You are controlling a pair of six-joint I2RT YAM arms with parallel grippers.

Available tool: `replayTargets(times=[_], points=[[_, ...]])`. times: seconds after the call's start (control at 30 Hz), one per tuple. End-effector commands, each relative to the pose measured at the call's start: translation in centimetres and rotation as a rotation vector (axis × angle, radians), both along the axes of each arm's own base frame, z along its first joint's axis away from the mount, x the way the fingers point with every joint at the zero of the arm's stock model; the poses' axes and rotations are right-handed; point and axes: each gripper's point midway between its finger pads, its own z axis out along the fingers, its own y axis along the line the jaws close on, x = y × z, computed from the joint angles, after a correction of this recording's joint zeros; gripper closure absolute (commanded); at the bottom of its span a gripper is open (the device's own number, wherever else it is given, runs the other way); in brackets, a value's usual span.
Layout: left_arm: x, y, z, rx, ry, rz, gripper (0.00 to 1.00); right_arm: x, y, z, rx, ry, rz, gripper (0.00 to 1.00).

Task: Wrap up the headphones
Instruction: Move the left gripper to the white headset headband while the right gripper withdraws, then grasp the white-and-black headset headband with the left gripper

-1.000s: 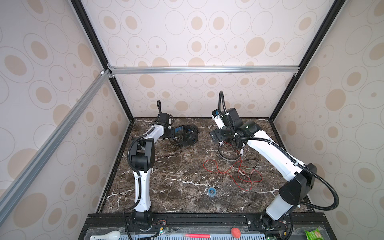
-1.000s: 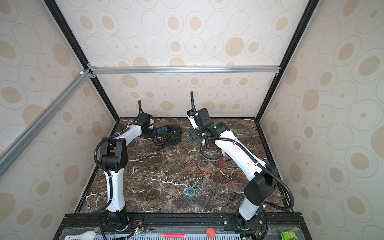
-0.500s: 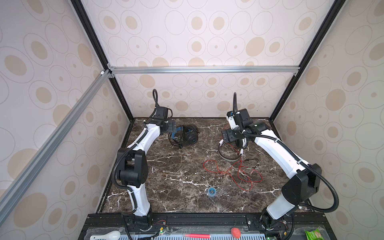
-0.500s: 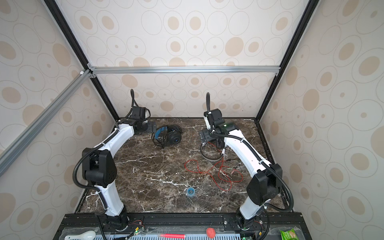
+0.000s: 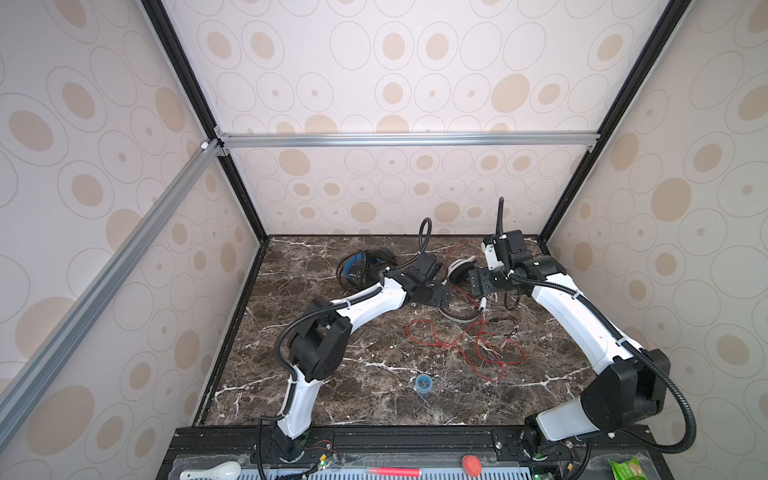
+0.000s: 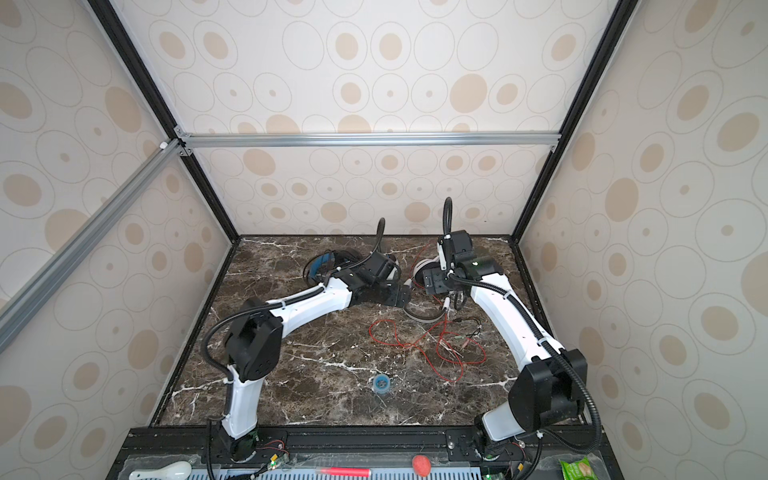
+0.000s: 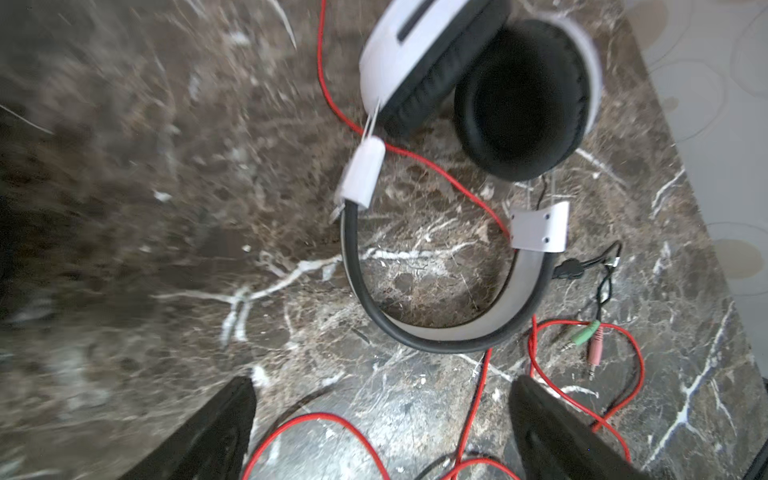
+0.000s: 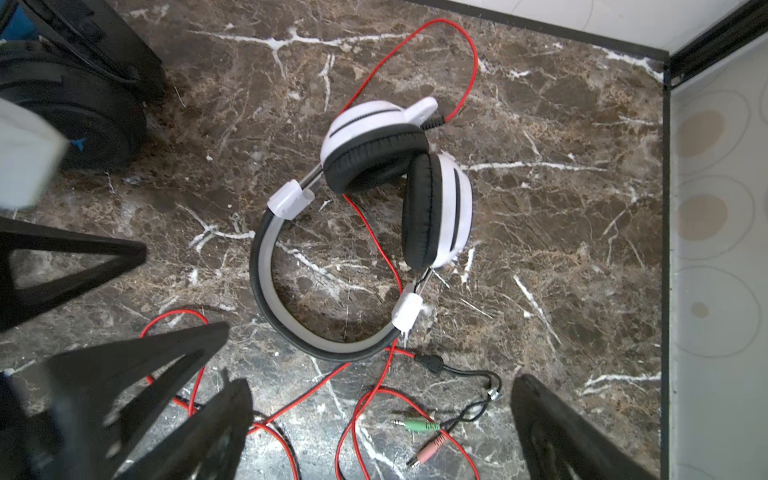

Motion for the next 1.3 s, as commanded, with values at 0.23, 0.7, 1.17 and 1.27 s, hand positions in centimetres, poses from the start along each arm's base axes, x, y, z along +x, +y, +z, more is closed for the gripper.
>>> replayTargets(times=[0.23, 0.7, 1.17, 1.27], points=[[0.6, -4.1, -2.4, -0.099, 0.070, 0.047, 0.13, -2.8, -2.3, 0.6, 0.020, -0.021, -0.042, 0.00], [-0.2, -3.5, -5.9, 0.019, 0.067, 0.073, 0.63, -3.0, -2.6, 1.6, -0.003, -0.037, 0.001, 0.00], [1.1, -1.0, -2.7, 0.227, -0.084, -0.107, 0.99, -3.7, -3.1, 2.3, -0.015, -0.054, -0.006, 0.00], [1.9, -0.3, -2.6, 0.287, -0.112, -0.167, 1.00, -3.9, -3.3, 2.6, -0.028, -0.059, -0.005, 0.00]])
